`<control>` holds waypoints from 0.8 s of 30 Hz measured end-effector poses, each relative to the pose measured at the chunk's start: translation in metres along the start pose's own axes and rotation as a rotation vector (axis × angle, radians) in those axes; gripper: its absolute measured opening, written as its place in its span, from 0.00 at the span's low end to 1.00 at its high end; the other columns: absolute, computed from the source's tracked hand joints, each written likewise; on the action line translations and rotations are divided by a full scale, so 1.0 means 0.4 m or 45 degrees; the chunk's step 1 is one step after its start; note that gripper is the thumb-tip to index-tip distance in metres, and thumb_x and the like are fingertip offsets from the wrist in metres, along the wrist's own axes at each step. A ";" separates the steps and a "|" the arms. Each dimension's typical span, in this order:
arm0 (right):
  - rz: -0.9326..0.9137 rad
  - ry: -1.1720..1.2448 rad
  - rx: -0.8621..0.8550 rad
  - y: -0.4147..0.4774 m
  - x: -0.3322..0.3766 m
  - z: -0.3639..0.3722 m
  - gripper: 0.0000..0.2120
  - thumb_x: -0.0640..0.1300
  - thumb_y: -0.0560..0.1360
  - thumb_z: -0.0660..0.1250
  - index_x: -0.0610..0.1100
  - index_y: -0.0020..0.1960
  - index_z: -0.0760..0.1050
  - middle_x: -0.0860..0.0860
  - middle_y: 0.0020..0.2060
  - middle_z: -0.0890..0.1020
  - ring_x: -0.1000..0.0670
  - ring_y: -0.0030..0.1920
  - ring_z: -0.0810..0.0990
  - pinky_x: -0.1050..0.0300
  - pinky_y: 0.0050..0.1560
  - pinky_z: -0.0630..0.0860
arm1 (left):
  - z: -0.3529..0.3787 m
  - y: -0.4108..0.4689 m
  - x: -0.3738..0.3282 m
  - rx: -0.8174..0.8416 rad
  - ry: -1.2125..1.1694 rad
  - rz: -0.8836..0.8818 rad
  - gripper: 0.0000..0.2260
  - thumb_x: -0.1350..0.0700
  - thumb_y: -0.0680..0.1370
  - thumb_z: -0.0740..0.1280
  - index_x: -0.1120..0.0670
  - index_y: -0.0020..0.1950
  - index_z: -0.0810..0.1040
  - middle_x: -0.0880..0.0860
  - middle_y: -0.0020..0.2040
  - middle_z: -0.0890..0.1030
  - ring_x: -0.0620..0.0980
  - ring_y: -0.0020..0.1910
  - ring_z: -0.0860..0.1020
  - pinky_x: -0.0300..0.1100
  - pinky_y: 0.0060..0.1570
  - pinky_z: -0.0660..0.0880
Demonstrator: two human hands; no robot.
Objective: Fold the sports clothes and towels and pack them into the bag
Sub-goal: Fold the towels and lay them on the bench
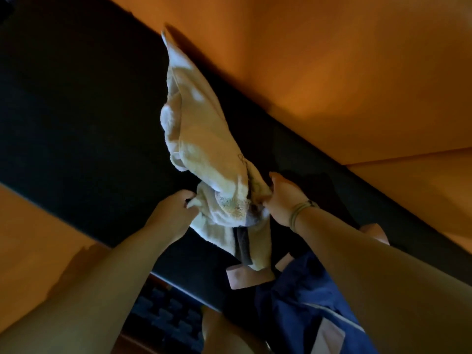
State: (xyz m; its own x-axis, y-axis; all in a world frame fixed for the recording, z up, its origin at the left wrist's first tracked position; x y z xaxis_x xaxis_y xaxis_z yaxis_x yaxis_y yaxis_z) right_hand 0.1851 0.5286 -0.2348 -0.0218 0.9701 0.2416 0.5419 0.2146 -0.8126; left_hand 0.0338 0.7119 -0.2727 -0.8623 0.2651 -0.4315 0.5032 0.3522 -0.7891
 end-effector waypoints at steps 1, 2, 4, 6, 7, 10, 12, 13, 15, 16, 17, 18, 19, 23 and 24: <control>-0.007 0.040 0.002 0.000 -0.001 0.006 0.19 0.41 0.76 0.64 0.45 0.66 0.68 0.45 0.54 0.78 0.46 0.53 0.77 0.54 0.48 0.77 | 0.001 -0.011 0.016 0.019 0.010 -0.008 0.11 0.55 0.78 0.63 0.49 0.61 0.74 0.52 0.52 0.78 0.51 0.49 0.76 0.43 0.43 0.70; -0.025 0.043 0.009 -0.005 0.004 0.009 0.10 0.41 0.76 0.64 0.45 0.57 0.74 0.47 0.45 0.79 0.47 0.46 0.78 0.57 0.39 0.75 | -0.004 -0.021 0.032 0.026 0.010 -0.015 0.09 0.56 0.78 0.63 0.49 0.58 0.75 0.52 0.51 0.78 0.51 0.47 0.76 0.43 0.41 0.69; -0.070 0.073 -0.017 -0.023 0.014 0.000 0.03 0.42 0.75 0.64 0.43 0.46 0.75 0.48 0.37 0.77 0.49 0.38 0.75 0.59 0.32 0.70 | -0.025 -0.043 0.069 0.005 0.012 -0.056 0.06 0.56 0.78 0.64 0.48 0.54 0.74 0.52 0.47 0.78 0.50 0.45 0.76 0.43 0.40 0.69; -0.112 0.189 -0.085 -0.048 0.022 -0.025 0.07 0.45 0.75 0.65 0.42 0.42 0.74 0.48 0.33 0.74 0.50 0.34 0.73 0.58 0.30 0.67 | -0.053 -0.068 0.094 -0.042 -0.030 -0.093 0.04 0.56 0.77 0.65 0.50 0.51 0.74 0.52 0.46 0.78 0.52 0.45 0.76 0.45 0.44 0.70; -0.123 0.242 -0.131 -0.061 0.020 -0.038 0.09 0.47 0.75 0.65 0.43 0.39 0.72 0.49 0.31 0.73 0.51 0.32 0.71 0.58 0.29 0.65 | -0.063 -0.079 0.102 -0.057 -0.070 -0.109 0.03 0.55 0.77 0.65 0.50 0.50 0.74 0.53 0.46 0.78 0.54 0.46 0.77 0.47 0.46 0.71; -0.211 0.237 -0.289 -0.116 0.021 -0.069 0.17 0.49 0.76 0.65 0.46 0.31 0.64 0.50 0.28 0.68 0.52 0.29 0.67 0.59 0.29 0.60 | -0.076 -0.116 0.112 -0.066 -0.165 -0.160 0.03 0.53 0.76 0.66 0.52 0.45 0.76 0.56 0.43 0.79 0.55 0.44 0.77 0.48 0.46 0.73; -0.336 0.188 -0.352 -0.162 0.033 -0.075 0.19 0.49 0.75 0.65 0.46 0.30 0.63 0.51 0.31 0.67 0.53 0.31 0.66 0.65 0.30 0.61 | -0.065 -0.138 0.116 -0.011 -0.071 -0.182 0.06 0.52 0.77 0.65 0.53 0.42 0.76 0.56 0.43 0.79 0.55 0.44 0.77 0.46 0.43 0.72; -0.414 0.162 -0.363 -0.184 0.040 -0.073 0.19 0.50 0.74 0.66 0.46 0.30 0.63 0.51 0.32 0.67 0.54 0.32 0.67 0.67 0.32 0.63 | -0.060 -0.146 0.113 0.012 -0.023 -0.173 0.08 0.51 0.77 0.65 0.54 0.42 0.75 0.57 0.44 0.79 0.55 0.44 0.77 0.46 0.43 0.71; -0.558 0.145 -0.346 -0.226 0.057 -0.064 0.19 0.55 0.70 0.66 0.42 0.31 0.67 0.51 0.36 0.70 0.54 0.36 0.70 0.70 0.38 0.66 | -0.057 -0.151 0.096 0.003 -0.074 -0.112 0.08 0.51 0.77 0.66 0.55 0.46 0.77 0.56 0.46 0.79 0.56 0.47 0.78 0.46 0.46 0.71; -0.607 0.166 -0.336 -0.244 0.063 -0.062 0.20 0.56 0.69 0.66 0.40 0.32 0.69 0.50 0.37 0.72 0.54 0.37 0.72 0.69 0.39 0.67 | -0.061 -0.151 0.082 -0.026 -0.161 -0.074 0.08 0.52 0.77 0.67 0.55 0.50 0.77 0.54 0.48 0.79 0.54 0.49 0.77 0.46 0.48 0.71; -0.629 0.204 -0.327 -0.261 0.064 -0.063 0.19 0.55 0.69 0.67 0.39 0.34 0.70 0.49 0.37 0.73 0.53 0.37 0.73 0.66 0.38 0.69 | -0.068 -0.149 0.067 -0.067 -0.249 -0.044 0.10 0.52 0.77 0.67 0.55 0.55 0.77 0.52 0.51 0.77 0.52 0.52 0.76 0.45 0.49 0.70; -0.625 0.241 -0.326 -0.273 0.058 -0.067 0.18 0.53 0.70 0.69 0.38 0.35 0.71 0.48 0.35 0.74 0.53 0.35 0.73 0.64 0.36 0.70 | -0.076 -0.146 0.051 -0.103 -0.323 -0.030 0.13 0.52 0.77 0.67 0.55 0.60 0.75 0.51 0.55 0.75 0.49 0.54 0.74 0.43 0.51 0.67; -0.590 0.262 -0.332 -0.282 0.047 -0.074 0.17 0.51 0.70 0.71 0.39 0.35 0.71 0.48 0.33 0.74 0.53 0.33 0.72 0.63 0.33 0.70 | -0.080 -0.140 0.039 -0.130 -0.383 -0.031 0.16 0.51 0.77 0.67 0.55 0.62 0.74 0.50 0.57 0.74 0.48 0.55 0.72 0.42 0.53 0.66; -0.351 0.036 -0.140 -0.281 -0.020 -0.050 0.14 0.48 0.68 0.73 0.42 0.38 0.71 0.49 0.30 0.74 0.51 0.30 0.71 0.58 0.31 0.67 | -0.069 -0.097 0.022 -0.126 -0.356 -0.078 0.24 0.47 0.77 0.66 0.56 0.69 0.68 0.55 0.66 0.72 0.53 0.62 0.72 0.43 0.55 0.67; -0.316 -0.072 -0.037 -0.275 -0.030 -0.031 0.15 0.50 0.68 0.73 0.41 0.39 0.72 0.48 0.31 0.74 0.51 0.31 0.71 0.58 0.32 0.67 | -0.059 -0.087 0.017 -0.094 -0.311 -0.086 0.25 0.47 0.77 0.65 0.57 0.71 0.67 0.56 0.67 0.71 0.54 0.64 0.71 0.43 0.56 0.67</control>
State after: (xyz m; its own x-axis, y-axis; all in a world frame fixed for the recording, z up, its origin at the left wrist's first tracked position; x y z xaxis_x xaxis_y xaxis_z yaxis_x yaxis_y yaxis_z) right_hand 0.1360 0.4920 -0.1418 -0.2035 0.8933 0.4008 0.5379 0.4441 -0.7165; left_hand 0.0118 0.7226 -0.2378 -0.8777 0.0173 -0.4788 0.4392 0.4285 -0.7896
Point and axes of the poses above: each hand's wrist, its own y-axis towards the middle knuckle, its own z-axis out of the palm, x = y × z, the point moved 10 cm from there along y, towards the middle knuckle
